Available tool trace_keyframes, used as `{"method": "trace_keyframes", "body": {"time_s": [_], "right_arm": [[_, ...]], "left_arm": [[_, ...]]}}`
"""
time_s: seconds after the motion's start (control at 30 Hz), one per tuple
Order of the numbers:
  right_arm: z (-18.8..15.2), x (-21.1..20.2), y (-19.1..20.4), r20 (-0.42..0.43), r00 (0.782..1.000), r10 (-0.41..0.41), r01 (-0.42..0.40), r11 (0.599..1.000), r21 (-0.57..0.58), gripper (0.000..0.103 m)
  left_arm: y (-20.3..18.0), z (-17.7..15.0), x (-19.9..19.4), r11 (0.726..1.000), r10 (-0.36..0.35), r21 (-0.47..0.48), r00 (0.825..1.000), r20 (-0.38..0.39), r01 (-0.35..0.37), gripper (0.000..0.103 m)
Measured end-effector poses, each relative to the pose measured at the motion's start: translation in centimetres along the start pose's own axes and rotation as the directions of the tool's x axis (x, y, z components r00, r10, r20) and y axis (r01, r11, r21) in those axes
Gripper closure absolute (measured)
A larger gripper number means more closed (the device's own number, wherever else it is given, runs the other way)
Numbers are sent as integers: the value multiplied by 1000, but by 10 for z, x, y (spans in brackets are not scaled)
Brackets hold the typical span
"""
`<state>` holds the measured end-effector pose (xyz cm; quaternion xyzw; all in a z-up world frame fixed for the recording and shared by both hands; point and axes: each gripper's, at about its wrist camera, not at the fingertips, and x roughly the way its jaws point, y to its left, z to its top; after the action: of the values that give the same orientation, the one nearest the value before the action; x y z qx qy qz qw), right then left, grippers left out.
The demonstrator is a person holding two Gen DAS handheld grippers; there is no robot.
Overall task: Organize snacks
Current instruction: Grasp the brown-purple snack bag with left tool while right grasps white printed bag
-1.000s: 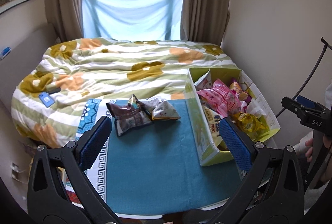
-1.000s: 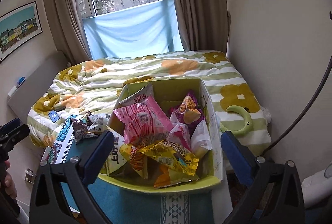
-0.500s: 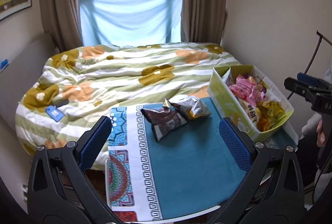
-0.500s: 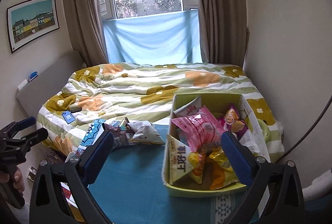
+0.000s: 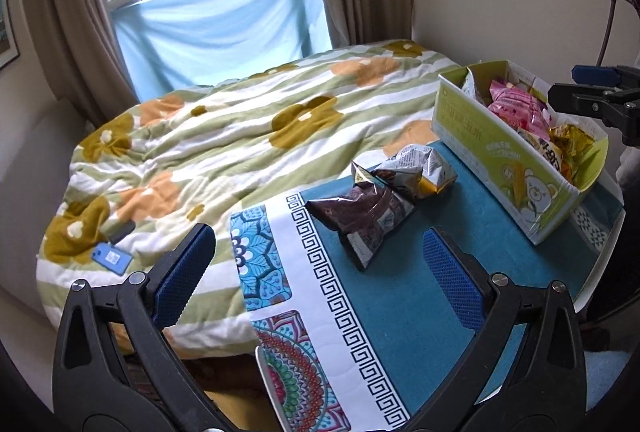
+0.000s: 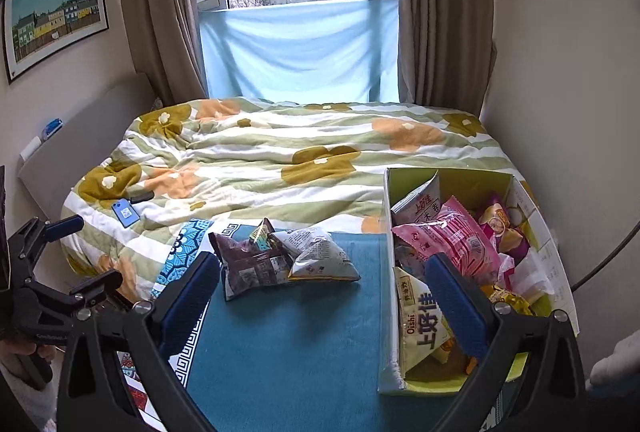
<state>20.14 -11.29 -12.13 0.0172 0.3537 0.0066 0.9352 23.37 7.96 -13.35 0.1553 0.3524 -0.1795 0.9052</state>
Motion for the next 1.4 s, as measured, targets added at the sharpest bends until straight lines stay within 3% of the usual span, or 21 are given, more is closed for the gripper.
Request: {"method": "trace_keyframes", "body": {"time_s": [0.2,0.37,0.53,0.67,0.73,0.9,1.1,1.17,1.4], "right_arm": [[13,46,7,-56,998,-23,19,997,-78,0],[21,99,20,-140,989,-42,15,981,-194,1],[12,167,28,-300,948,-106,4,946,-324,1],[4,207,28,-393,914,-103,-54,927,-370,1],[1,222,29,-428,899,-98,-86,916,-392,1],[-3,254,28,-499,862,-89,-143,902,-406,1],[-10,277,29,-560,825,-78,-176,905,-386,7],[-12,282,27,-576,815,-68,-187,909,-372,13],[-14,293,26,-599,799,-60,-189,920,-345,16]], "left_arm": [[-15,13,44,989,25,149,998,-51,-17,0],[-34,19,90,968,-5,251,996,-84,26,0],[-61,15,142,938,-21,341,992,-128,64,0],[-76,12,177,914,-40,391,984,-171,105,0],[-82,10,195,908,-44,401,979,-199,122,0],[-86,6,225,923,-80,343,959,-272,174,2],[-85,2,243,932,-72,321,953,-294,170,8],[-85,2,244,931,-74,322,952,-298,173,11],[-76,-1,240,930,-76,320,948,-310,180,24]]}}
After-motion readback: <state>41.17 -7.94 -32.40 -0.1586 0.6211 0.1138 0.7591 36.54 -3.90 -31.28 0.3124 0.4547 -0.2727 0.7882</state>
